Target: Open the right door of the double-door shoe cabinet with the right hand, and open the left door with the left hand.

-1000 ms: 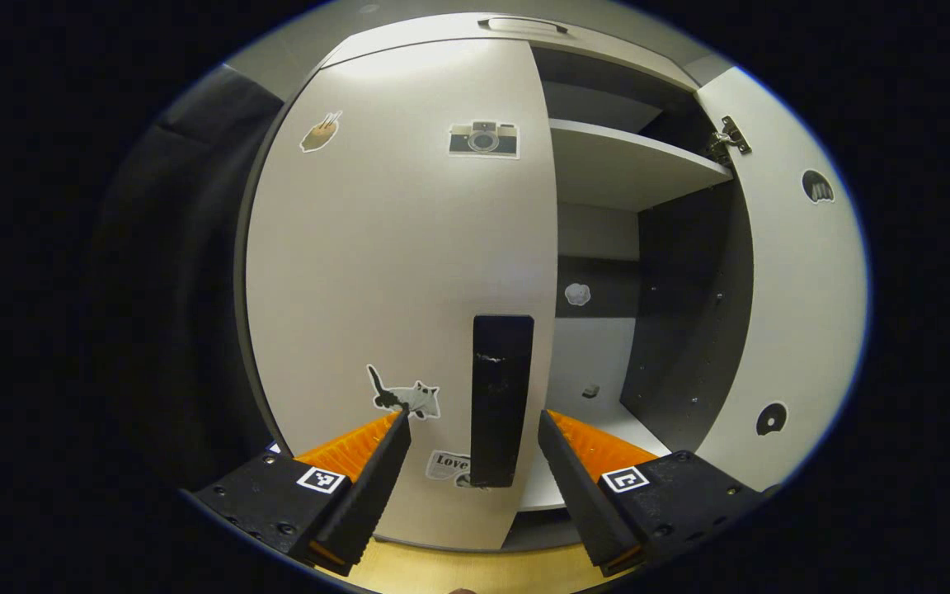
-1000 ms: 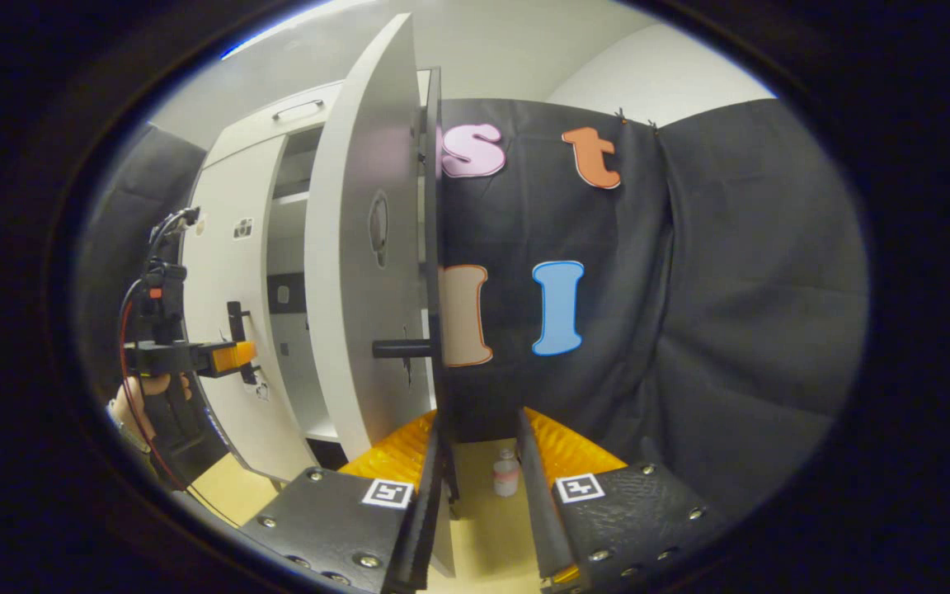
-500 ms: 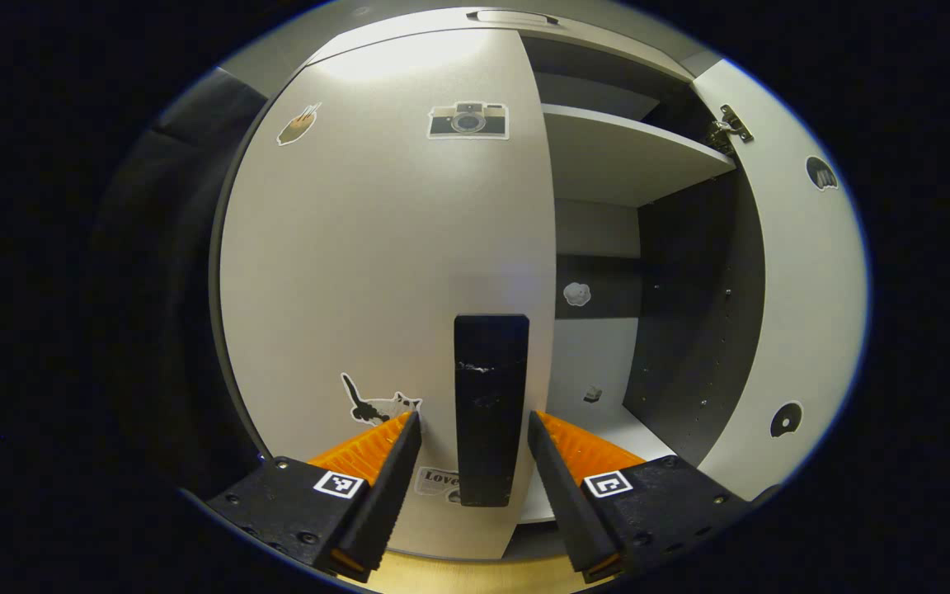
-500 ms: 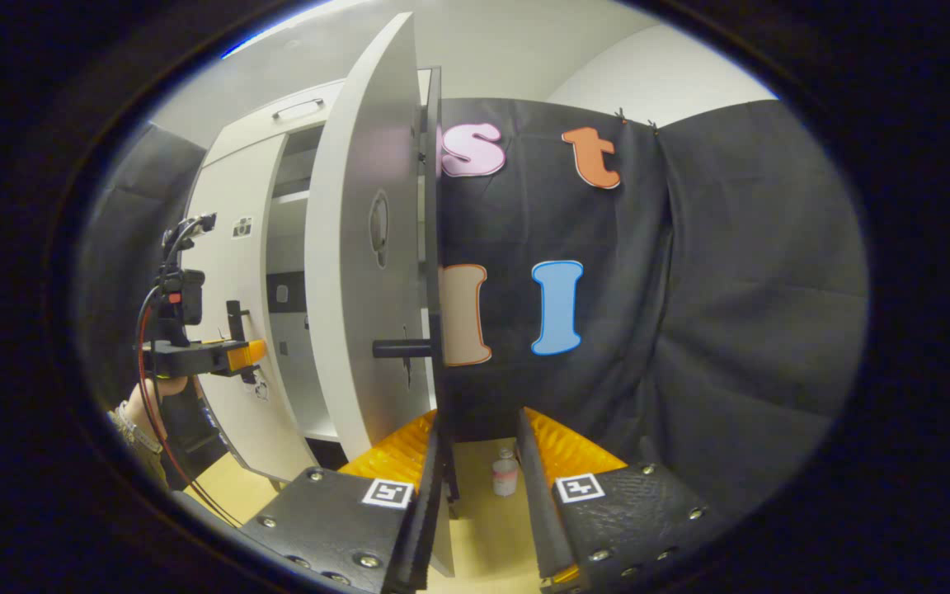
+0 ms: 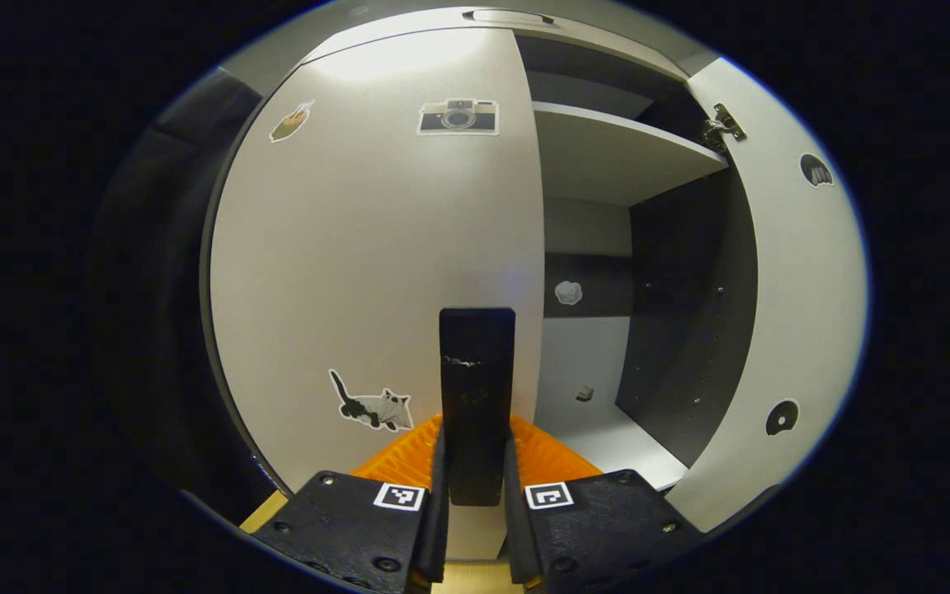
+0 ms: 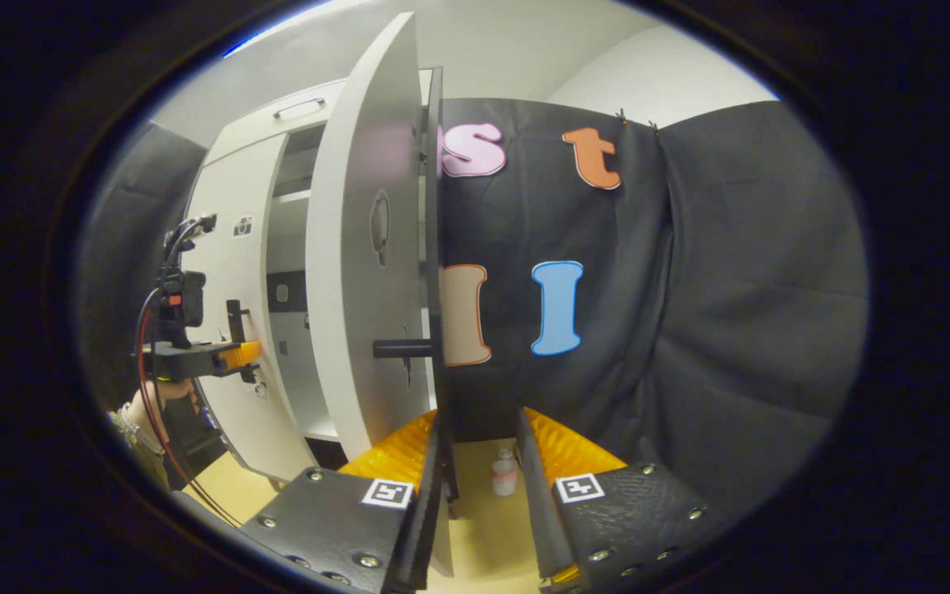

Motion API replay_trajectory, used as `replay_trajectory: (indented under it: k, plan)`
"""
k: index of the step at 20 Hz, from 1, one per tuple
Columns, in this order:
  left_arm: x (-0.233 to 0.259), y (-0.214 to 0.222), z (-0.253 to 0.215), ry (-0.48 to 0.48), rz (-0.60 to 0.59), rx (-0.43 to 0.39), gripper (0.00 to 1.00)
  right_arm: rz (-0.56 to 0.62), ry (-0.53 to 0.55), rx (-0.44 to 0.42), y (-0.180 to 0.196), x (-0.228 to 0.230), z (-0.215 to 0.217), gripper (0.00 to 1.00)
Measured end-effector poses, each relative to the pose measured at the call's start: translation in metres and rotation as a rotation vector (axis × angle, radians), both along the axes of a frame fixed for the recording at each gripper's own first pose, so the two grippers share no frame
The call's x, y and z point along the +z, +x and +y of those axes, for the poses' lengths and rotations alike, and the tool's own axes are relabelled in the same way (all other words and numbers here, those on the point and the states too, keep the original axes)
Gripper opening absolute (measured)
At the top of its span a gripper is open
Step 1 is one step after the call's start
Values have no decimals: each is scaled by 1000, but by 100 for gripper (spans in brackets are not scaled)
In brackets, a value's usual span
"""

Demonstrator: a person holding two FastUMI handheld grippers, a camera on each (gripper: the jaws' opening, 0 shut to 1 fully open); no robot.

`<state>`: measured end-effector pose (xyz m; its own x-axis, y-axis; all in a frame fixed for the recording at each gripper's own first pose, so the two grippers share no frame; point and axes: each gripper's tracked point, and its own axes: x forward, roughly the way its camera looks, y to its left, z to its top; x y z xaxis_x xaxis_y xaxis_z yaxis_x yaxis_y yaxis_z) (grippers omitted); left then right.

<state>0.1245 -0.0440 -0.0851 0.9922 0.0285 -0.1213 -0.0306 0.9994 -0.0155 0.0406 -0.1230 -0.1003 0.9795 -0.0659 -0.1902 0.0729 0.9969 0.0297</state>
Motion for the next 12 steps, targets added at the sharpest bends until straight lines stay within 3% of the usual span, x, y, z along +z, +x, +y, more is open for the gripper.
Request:
replay_trajectory:
  k: [4,12]
  plan:
    - [-1,-4,0,-16,11,-17,23,0,-2,2,2,0,0,49]
    - [0,-33,4,-47,19,-36,22,-4,3,14,0,0,1,48]
